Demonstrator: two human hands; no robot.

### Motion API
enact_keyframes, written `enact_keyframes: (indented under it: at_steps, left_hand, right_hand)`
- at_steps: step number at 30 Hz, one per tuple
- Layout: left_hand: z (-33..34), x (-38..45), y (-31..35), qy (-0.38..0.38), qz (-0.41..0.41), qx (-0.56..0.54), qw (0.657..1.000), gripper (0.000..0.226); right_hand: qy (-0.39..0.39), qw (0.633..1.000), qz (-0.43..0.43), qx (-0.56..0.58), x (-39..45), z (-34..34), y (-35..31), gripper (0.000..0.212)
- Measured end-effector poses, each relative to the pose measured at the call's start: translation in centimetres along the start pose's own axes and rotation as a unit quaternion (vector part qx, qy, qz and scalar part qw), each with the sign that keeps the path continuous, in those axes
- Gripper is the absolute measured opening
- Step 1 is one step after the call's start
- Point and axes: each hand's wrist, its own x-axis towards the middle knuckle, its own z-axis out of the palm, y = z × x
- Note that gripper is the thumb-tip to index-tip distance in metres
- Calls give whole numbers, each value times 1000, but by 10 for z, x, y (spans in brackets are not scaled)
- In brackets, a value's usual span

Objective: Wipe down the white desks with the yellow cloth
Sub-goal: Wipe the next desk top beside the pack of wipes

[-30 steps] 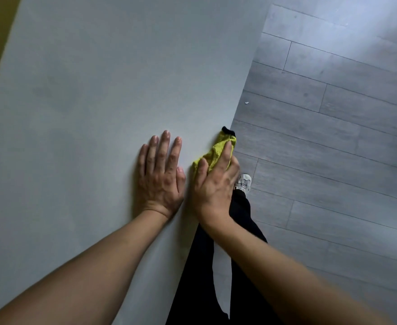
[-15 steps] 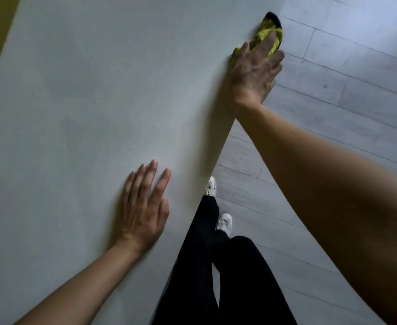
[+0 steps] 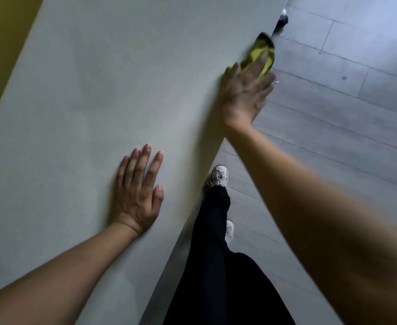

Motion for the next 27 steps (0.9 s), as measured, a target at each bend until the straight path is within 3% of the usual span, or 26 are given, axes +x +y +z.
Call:
enact_keyframes:
  at_steps: [7, 10, 19, 23, 27]
  left_hand:
    - [7, 0, -5, 25, 10, -1, 1000, 67]
    - [9, 0, -6, 26, 11, -1, 1000, 68]
    - [11, 0, -10, 50, 10, -4, 999, 68]
    - [11, 0, -11, 59, 11, -3, 998, 68]
    - [11, 0, -9, 57, 7, -5, 998, 68]
  right_hand:
    - [-68, 996, -11, 52, -181, 3, 60, 68]
    - [-81, 995, 2, 56, -167, 0, 54, 69]
    - [-25, 999, -24, -1, -7, 1, 10, 68]
    - [3, 1000, -23, 10, -20, 5, 12, 66]
    - [-3, 999, -13, 40, -102, 14, 37, 66]
